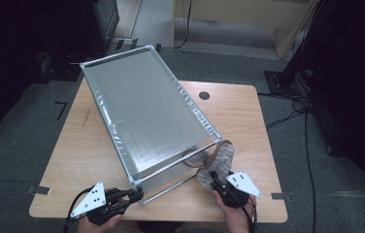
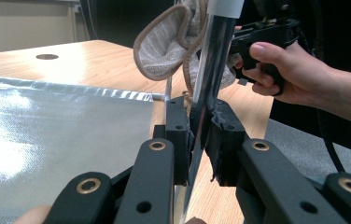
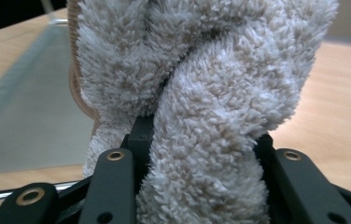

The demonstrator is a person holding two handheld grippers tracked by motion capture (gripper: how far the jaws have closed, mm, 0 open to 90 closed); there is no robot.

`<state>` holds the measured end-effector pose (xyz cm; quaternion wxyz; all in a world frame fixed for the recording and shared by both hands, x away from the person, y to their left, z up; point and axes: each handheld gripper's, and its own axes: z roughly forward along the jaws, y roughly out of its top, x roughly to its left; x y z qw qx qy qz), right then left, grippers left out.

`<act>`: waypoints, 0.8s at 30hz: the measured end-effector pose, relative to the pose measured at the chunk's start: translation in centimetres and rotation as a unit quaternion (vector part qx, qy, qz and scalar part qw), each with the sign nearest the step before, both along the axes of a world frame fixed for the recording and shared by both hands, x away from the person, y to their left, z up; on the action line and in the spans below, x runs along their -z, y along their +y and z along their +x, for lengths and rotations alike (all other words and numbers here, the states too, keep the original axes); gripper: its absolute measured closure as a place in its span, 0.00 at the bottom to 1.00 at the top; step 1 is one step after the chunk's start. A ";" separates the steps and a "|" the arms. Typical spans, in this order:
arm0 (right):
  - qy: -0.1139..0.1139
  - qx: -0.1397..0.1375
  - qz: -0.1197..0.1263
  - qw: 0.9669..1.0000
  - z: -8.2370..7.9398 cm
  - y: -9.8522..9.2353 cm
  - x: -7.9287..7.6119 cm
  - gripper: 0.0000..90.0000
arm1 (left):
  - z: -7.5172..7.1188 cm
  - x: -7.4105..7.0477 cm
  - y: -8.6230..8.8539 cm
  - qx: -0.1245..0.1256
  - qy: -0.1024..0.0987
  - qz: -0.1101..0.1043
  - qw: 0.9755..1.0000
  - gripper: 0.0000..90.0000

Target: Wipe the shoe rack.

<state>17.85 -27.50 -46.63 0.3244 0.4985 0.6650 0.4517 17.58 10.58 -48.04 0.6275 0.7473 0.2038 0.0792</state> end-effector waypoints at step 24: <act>0.101 -0.189 -0.062 0.975 -0.5 13.3 4.9 0.63 | -0.7 -0.9 -0.7 -0.003 -0.009 -0.008 1.000 0.89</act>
